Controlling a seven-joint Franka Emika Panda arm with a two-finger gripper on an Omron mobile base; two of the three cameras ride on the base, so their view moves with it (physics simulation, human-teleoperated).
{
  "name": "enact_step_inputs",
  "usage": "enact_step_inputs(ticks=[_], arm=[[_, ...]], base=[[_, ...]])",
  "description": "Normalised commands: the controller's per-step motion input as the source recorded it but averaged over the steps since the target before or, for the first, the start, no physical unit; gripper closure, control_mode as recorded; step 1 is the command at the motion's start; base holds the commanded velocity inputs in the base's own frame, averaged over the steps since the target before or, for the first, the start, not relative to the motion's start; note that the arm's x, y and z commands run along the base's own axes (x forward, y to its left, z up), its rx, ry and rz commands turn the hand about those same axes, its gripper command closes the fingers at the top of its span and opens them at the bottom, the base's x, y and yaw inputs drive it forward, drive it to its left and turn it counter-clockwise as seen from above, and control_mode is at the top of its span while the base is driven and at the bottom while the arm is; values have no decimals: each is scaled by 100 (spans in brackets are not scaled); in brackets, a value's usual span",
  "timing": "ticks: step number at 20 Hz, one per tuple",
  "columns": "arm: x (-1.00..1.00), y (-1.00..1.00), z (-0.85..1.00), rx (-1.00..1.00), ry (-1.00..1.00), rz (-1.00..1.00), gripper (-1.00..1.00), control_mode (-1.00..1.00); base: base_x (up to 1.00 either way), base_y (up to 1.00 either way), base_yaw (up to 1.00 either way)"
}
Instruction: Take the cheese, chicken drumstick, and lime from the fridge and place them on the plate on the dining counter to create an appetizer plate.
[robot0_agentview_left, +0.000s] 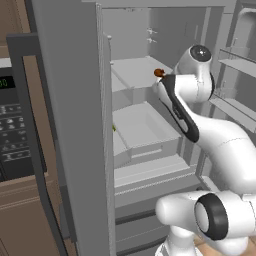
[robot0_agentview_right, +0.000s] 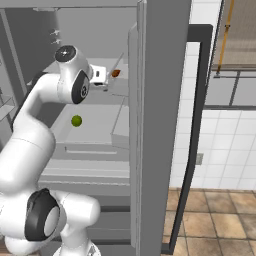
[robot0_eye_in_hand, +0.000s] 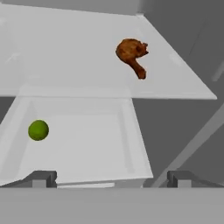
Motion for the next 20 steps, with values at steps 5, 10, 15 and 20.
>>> enact_step_inputs(ticks=[5, 10, 15, 20], arm=[[47, 0, 0, 0, 2, -4, -100, -100], [53, 0, -13, 0, 0, -1, -100, -100], [43, 0, 0, 3, 0, -3, -100, -100], [32, 0, 0, 6, 0, -4, -100, -100]], base=[[0, 0, 0], [0, 0, 0], [0, 0, 0], [0, 0, 0]])
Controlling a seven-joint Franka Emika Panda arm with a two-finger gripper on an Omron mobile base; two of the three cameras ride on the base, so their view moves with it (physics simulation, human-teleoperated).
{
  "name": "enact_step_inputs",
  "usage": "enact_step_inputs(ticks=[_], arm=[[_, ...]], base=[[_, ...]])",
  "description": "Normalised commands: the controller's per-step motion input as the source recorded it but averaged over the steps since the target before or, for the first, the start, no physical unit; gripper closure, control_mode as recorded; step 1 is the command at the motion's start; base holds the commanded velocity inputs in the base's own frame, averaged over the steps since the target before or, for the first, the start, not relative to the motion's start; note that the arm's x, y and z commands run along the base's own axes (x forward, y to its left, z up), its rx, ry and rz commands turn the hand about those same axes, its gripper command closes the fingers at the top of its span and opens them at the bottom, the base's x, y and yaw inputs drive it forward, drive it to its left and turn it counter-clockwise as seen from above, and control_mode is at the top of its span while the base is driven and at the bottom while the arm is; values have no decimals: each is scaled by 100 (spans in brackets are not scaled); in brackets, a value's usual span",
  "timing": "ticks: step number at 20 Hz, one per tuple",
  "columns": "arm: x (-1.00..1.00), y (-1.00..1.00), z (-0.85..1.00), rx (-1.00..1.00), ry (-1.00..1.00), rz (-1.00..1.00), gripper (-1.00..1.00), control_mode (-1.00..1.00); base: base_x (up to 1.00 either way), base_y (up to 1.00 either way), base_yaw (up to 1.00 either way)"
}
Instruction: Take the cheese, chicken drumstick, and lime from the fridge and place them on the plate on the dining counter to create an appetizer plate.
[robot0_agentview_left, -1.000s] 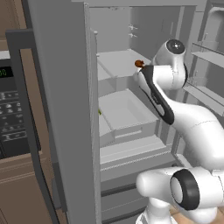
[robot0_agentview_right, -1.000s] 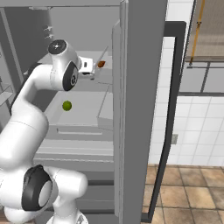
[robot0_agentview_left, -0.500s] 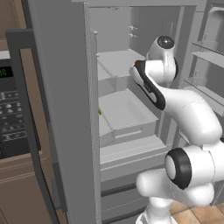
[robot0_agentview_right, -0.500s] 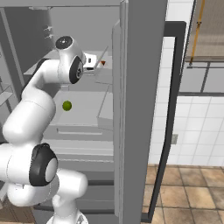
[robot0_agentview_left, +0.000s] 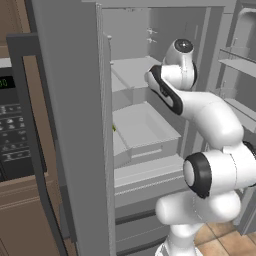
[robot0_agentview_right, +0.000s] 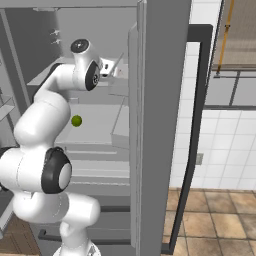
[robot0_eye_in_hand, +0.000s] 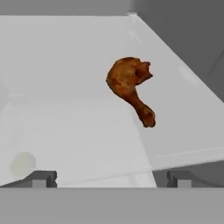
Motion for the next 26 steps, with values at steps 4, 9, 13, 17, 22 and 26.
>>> enact_step_inputs(ticks=[4, 9, 13, 17, 22, 26], arm=[[29, 0, 0, 8, 0, -4, -100, -100], [34, 0, 0, 3, 0, -2, -100, -100], [26, 0, -1, 0, 0, 0, -100, -100], [28, 0, -4, -3, 0, 0, -100, -100], [26, -8, -7, -3, 0, 0, -100, -100], [18, -22, -7, -1, 2, 0, -100, -100]], base=[[0, 0, 0], [0, 0, 0], [0, 0, 0], [0, 0, 0], [0, 0, 0], [0, 0, 0]])
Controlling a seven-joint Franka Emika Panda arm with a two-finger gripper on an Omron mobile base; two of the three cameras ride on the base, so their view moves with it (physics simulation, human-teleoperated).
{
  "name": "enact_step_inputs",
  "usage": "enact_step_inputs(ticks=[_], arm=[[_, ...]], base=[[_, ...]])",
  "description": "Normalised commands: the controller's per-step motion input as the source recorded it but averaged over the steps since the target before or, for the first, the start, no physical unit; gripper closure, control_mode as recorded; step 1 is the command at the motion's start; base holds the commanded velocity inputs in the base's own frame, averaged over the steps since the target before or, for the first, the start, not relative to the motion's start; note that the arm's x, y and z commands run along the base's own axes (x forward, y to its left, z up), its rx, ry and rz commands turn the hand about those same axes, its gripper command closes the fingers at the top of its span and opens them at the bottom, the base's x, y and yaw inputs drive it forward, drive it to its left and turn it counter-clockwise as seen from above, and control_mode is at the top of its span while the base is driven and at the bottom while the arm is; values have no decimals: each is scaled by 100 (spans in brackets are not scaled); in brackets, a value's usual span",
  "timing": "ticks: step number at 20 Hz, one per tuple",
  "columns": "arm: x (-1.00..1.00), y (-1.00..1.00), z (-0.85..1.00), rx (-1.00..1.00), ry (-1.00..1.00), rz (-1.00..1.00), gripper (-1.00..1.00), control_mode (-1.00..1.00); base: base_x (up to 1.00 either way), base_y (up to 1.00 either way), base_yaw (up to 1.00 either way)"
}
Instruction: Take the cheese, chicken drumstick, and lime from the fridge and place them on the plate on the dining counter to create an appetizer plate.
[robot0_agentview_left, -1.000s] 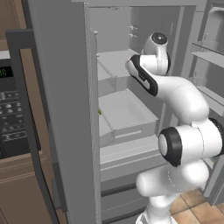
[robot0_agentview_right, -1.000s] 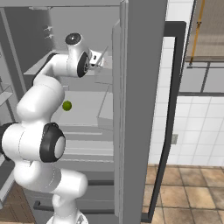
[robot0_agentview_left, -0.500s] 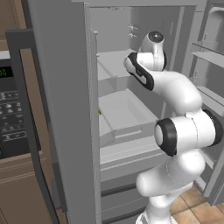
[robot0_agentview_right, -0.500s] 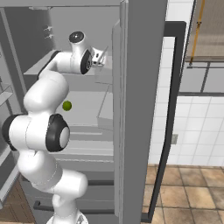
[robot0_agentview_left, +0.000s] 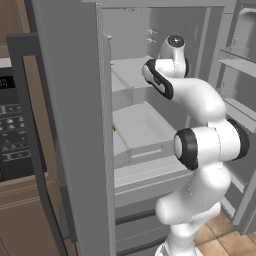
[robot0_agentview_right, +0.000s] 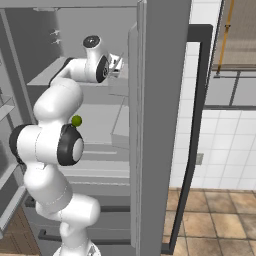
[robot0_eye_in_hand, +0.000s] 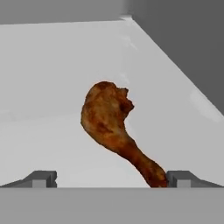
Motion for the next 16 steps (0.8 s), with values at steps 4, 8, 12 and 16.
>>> enact_step_inputs(ticks=[4, 8, 12, 16], arm=[[13, -27, -2, 0, 3, 0, -100, -100], [3, -16, -3, 0, 2, 0, -100, -100], [18, 0, -12, 0, 2, 0, -100, -100], [44, 0, -19, 0, 7, 0, -100, -100]], base=[[0, 0, 0], [0, 0, 0], [0, 0, 0], [0, 0, 0]])
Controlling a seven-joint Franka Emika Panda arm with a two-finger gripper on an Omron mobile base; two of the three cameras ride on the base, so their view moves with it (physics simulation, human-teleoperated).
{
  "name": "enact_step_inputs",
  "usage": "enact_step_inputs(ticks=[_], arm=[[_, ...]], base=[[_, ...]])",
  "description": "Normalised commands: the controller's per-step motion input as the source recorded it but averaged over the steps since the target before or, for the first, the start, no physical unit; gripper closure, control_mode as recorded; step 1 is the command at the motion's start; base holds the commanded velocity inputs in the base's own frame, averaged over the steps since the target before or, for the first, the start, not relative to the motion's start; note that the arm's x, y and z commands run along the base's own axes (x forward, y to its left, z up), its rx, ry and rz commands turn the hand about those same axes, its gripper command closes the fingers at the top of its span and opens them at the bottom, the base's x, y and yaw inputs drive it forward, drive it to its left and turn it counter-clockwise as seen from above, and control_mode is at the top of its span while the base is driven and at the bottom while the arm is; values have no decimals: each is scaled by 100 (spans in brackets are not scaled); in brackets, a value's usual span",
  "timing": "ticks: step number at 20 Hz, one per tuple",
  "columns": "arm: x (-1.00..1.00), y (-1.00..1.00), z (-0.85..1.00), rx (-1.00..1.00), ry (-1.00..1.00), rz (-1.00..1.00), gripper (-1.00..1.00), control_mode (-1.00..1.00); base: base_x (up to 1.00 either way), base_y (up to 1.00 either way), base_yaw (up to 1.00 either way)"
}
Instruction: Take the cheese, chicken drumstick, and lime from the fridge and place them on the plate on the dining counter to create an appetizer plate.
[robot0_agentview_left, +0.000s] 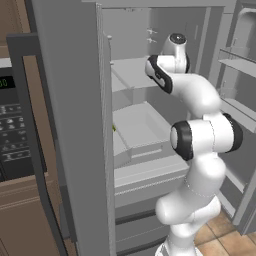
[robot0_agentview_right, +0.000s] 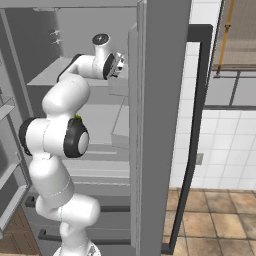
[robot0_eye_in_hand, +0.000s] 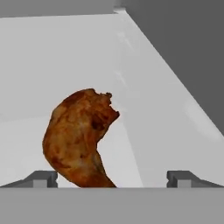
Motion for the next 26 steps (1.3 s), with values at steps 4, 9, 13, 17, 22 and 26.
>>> enact_step_inputs(ticks=[4, 9, 13, 17, 22, 26], arm=[[47, 0, -26, 0, 9, 2, -100, -100], [29, 1, -39, -2, 8, 2, -100, -100], [0, 16, -77, -10, 1, 2, -100, -100], [0, 32, -98, -14, 0, 0, -100, -100], [-4, 37, -98, -15, 0, 0, -100, -100], [-1, 3, -64, -4, 3, 0, 100, -100]], base=[[0, 0, 0], [0, 0, 0], [0, 0, 0], [0, 0, 0], [0, 0, 0], [0, 0, 0]])
